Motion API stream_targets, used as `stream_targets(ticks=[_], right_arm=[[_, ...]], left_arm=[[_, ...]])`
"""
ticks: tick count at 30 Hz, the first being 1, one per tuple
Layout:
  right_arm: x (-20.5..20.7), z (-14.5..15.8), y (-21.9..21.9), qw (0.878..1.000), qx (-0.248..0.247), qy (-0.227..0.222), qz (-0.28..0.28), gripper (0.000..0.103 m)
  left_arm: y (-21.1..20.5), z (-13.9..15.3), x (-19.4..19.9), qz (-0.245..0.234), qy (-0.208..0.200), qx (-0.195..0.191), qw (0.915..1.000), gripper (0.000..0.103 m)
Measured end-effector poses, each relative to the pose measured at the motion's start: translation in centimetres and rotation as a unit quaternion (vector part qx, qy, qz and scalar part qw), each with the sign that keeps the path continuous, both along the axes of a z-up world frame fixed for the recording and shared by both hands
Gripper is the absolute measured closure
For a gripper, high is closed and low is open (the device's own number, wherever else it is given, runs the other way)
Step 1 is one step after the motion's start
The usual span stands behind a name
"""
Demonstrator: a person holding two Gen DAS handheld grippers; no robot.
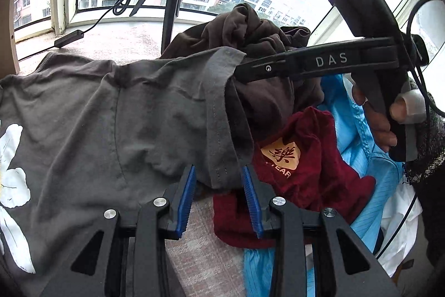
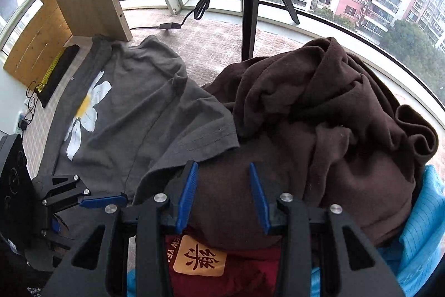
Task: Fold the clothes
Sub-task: 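Grasp the grey shirt edge with the right gripper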
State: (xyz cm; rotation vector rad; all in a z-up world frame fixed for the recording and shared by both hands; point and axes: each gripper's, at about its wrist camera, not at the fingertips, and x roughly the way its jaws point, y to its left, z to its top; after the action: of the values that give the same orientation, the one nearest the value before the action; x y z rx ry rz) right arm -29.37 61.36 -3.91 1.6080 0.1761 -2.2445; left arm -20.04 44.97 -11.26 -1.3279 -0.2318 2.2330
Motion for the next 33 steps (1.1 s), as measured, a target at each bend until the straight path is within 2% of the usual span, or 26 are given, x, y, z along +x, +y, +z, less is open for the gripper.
stream_targets(ticks=[3,6,9,11,15,18,23,27,29,31,33], right_arm=[[0.5,0.5,-0.7,0.999,0.006,0.004,0.035,0.059],[1.1,0.9,-1.5,0.998,0.022,0.013,0.061,0.059],[1.1,0.4,-2.8,0.994,0.069,0.034,0.08,0.058],[0.7,0.0,-3.4,0.991,0.087,0.04,0.089,0.053],[0.2,-0.4,-4.3,0.988,0.103,0.04,0.106,0.052],[0.7,0.0,-4.9,0.987,0.097,0.037,0.119,0.052],[-0.1,0.6,-4.5,0.992,0.067,0.034,0.097,0.052],[-1.4,-0.3,-3.7,0.993,0.089,0.03,0.076,0.052],[-2.0,-0.9,-3.1,0.996,0.062,0.013,0.067,0.056],[-2.1,-1.0,-2.7,0.997,0.043,0.009,0.057,0.087],[-2.0,-0.7,-2.4,0.998,0.028,0.014,0.05,0.094]], left_arm=[[-0.4,0.1,-1.0,0.013,0.0,-0.001,0.9999,0.073],[-0.8,0.6,-1.1,0.014,0.013,-0.001,0.9998,0.077],[-0.8,0.9,-1.1,0.009,0.015,0.001,0.9998,0.08],[-0.8,1.1,-1.0,0.009,0.018,0.003,0.9998,0.085],[-1.1,1.4,-1.1,0.015,0.021,0.012,0.9996,0.089],[-1.3,1.2,-1.3,0.011,0.017,0.013,0.9997,0.089],[-0.5,0.8,-1.0,-0.005,0.019,0.003,0.9998,0.089],[0.2,0.7,-0.5,-0.022,0.014,0.004,0.9997,0.089],[0.6,0.5,0.0,-0.03,0.011,-0.001,0.9995,0.082],[0.9,0.4,0.6,-0.037,0.018,-0.009,0.9991,0.075],[1.3,0.2,0.9,-0.04,0.03,-0.023,0.9985,0.066]])
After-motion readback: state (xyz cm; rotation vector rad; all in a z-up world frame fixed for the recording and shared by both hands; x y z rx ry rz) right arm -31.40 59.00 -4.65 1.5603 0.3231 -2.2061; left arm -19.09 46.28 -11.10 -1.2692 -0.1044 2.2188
